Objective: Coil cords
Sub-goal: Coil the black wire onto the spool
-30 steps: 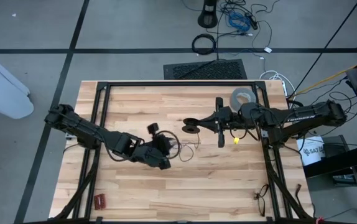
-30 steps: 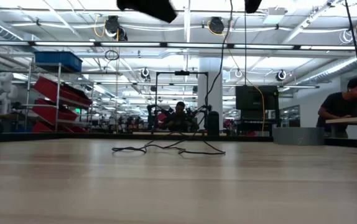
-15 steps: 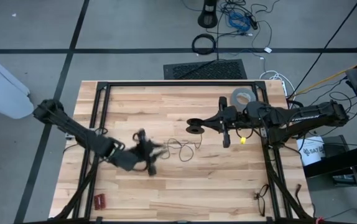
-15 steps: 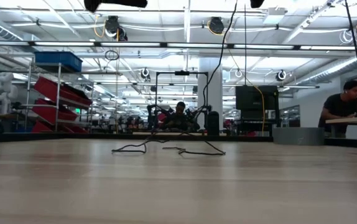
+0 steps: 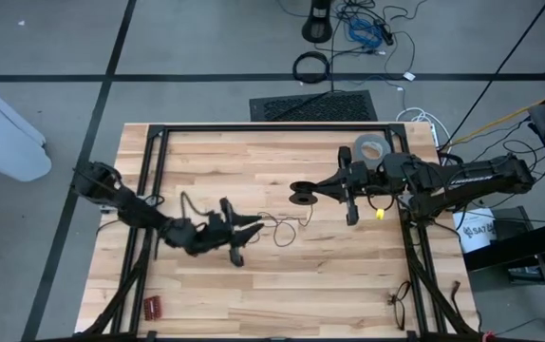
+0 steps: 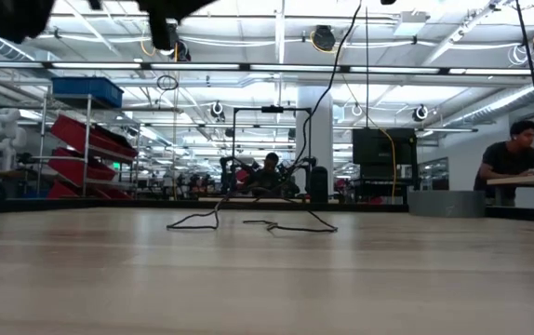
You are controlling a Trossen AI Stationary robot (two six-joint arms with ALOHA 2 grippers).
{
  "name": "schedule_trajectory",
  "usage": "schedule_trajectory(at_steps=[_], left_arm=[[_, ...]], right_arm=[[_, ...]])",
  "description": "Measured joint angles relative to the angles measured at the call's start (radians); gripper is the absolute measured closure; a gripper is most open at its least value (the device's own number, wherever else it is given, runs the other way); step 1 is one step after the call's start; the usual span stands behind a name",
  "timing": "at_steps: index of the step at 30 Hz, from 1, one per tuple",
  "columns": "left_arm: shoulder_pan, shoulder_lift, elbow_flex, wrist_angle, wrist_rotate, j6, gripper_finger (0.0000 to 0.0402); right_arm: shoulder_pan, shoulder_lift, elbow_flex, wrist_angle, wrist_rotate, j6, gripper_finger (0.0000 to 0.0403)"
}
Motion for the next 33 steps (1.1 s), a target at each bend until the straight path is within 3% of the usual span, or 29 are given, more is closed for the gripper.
schedule_trajectory(at_steps=[6,13,20,24,30,33], left_arm=[[0.150,0.000,0.006,-0.101,0.256,-0.169,0.0298],[0.219,0.000,0.051,-0.317,0.441,-0.165,0.0292],[0.224,0.014,0.074,-0.375,0.449,-0.132,0.0213],[0.234,0.082,0.090,-0.375,0.390,-0.124,0.0165],[0.249,0.199,0.172,-0.371,0.382,-0.090,0.0158],[0.241,0.230,0.198,-0.375,0.323,-0.035,0.0158]], right_arm=[[0.000,-0.001,0.000,-0.044,0.000,0.000,0.0403],[0.000,-0.001,0.000,-0.051,0.000,-0.005,0.0403],[-0.001,-0.001,0.000,-0.030,0.005,-0.018,0.0403],[-0.001,-0.001,0.000,-0.001,0.005,-0.018,0.0403],[-0.001,-0.001,0.000,0.002,0.003,-0.014,0.0403],[-0.001,0.000,0.000,0.000,0.001,-0.010,0.0403]])
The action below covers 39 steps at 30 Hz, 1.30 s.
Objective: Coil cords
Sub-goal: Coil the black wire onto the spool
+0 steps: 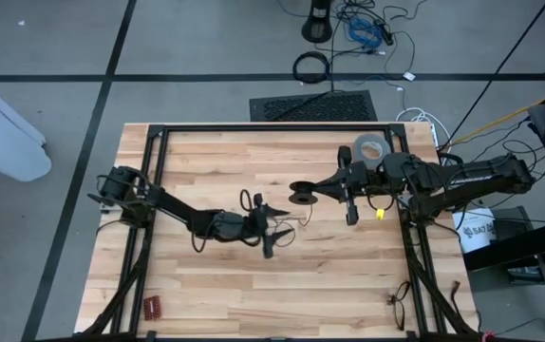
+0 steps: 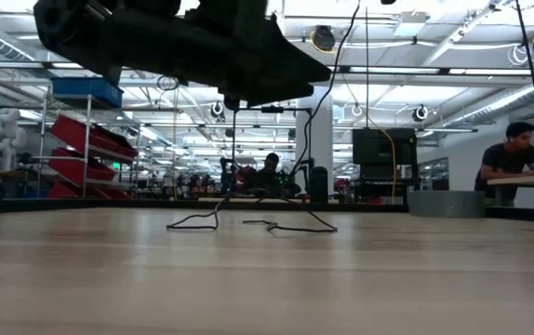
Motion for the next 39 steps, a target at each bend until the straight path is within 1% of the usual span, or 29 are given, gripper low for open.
schedule_trajectory(at_steps=[2,3,4,7,9,20,23,26,34,36,39], left_arm=[[-0.006,0.009,0.013,0.005,-0.042,0.041,0.0158],[-0.006,0.012,0.018,0.006,-0.045,0.055,0.0158],[-0.006,0.013,0.018,0.004,-0.041,0.063,0.0158],[0.000,0.023,0.026,0.005,0.014,0.062,0.0158],[0.004,0.030,0.028,0.004,0.022,0.061,0.0158],[0.022,0.097,0.029,0.007,-0.013,0.035,0.0158],[0.022,0.095,0.029,0.013,-0.017,0.035,0.0166],[0.022,0.095,0.029,0.013,-0.018,0.035,0.0192],[0.022,0.095,0.029,0.005,-0.022,0.035,0.0281],[0.022,0.095,0.029,0.003,-0.054,0.035,0.0307],[0.022,0.087,0.019,-0.009,-0.133,0.042,0.0349]], right_arm=[[0.000,0.000,0.000,-0.002,-0.001,0.001,0.0403],[0.000,0.000,0.000,-0.006,-0.001,0.002,0.0403],[0.001,0.000,0.000,-0.011,-0.001,0.004,0.0403],[0.006,0.000,0.000,-0.018,0.000,0.007,0.0403],[0.011,0.000,0.000,-0.018,0.000,0.010,0.0403],[0.018,0.000,0.000,-0.015,0.000,0.010,0.0403],[0.018,0.000,0.000,-0.015,0.000,0.009,0.0403],[0.018,0.000,0.000,-0.015,0.000,0.007,0.0403],[0.018,0.000,0.000,-0.015,0.000,0.006,0.0403],[0.018,0.000,0.000,-0.015,0.000,0.006,0.0403],[0.018,0.000,0.000,-0.018,0.000,0.006,0.0403]])
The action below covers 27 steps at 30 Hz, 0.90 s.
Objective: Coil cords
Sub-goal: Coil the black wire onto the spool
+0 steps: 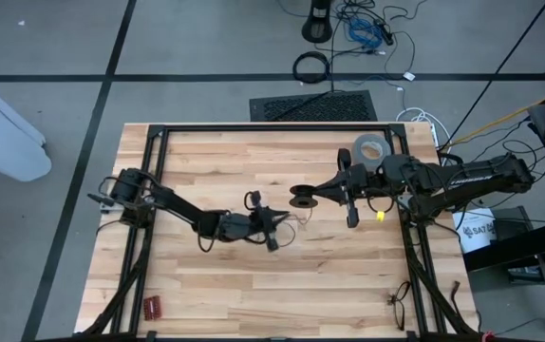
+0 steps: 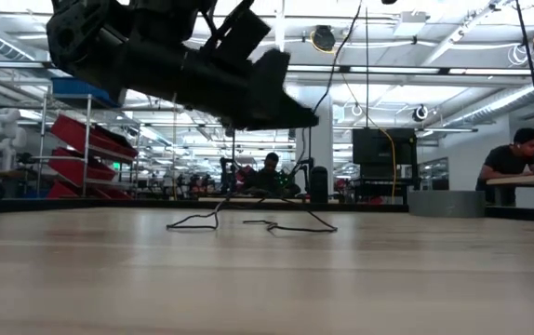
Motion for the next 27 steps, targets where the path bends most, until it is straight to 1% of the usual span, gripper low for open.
schedule_trajectory(at_steps=[2,4,8,12,15,18,22,27], left_arm=[[0.000,-0.029,-0.018,-0.054,-0.028,0.003,0.0380],[0.000,-0.073,-0.033,-0.155,-0.038,-0.009,0.0393],[0.000,-0.176,-0.038,-0.424,-0.075,-0.066,0.0391],[-0.001,-0.280,-0.038,-0.582,-0.084,-0.109,0.0396],[-0.007,-0.358,-0.038,-0.675,-0.088,-0.136,0.0398],[-0.022,-0.441,-0.038,-0.768,-0.096,-0.172,0.0398],[-0.053,-0.559,-0.038,-0.819,-0.099,-0.214,0.0399],[-0.083,-0.701,-0.037,-0.869,-0.110,-0.217,0.0399]], right_arm=[[0.000,0.000,0.000,-0.010,0.000,0.000,0.0403],[0.000,0.000,0.000,-0.021,0.000,0.001,0.0403],[0.000,0.000,0.000,-0.042,0.001,0.008,0.0403],[0.000,0.000,0.000,-0.050,0.001,0.012,0.0403],[0.000,0.000,0.000,-0.074,0.001,0.002,0.0403],[0.000,0.008,0.000,-0.099,0.000,-0.054,0.0403],[0.000,0.040,0.000,-0.115,0.000,-0.103,0.0403],[0.000,0.085,0.000,-0.113,-0.001,-0.124,0.0403]])
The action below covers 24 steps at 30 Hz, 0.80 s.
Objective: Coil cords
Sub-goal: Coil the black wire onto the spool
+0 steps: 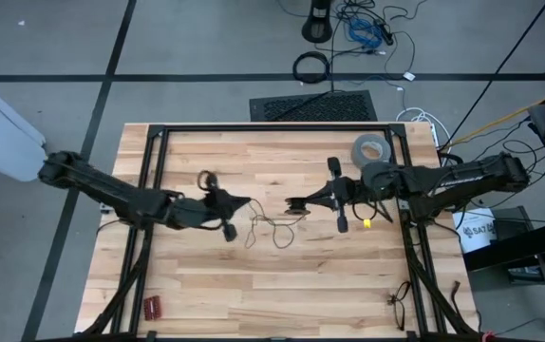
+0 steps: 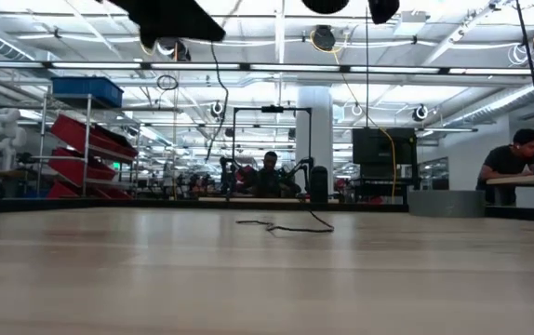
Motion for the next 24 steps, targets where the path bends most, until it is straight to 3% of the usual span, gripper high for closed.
schedule_trajectory(at_steps=[7,13,20,24], left_arm=[[-0.003,-0.144,0.000,-0.127,-0.019,-0.006,0.0400],[-0.003,-0.189,0.000,-0.223,-0.044,-0.086,0.0400],[-0.003,-0.193,0.029,-0.209,-0.038,-0.114,0.0400],[-0.005,-0.193,0.062,-0.208,-0.014,-0.157,0.0400]], right_arm=[[0.000,0.036,0.000,0.021,-0.078,-0.014,0.0403],[0.000,0.038,0.000,0.025,-0.081,-0.013,0.0403],[-0.004,0.093,0.000,0.026,-0.066,-0.041,0.0403],[-0.014,0.130,0.000,0.029,0.001,-0.051,0.0403]])
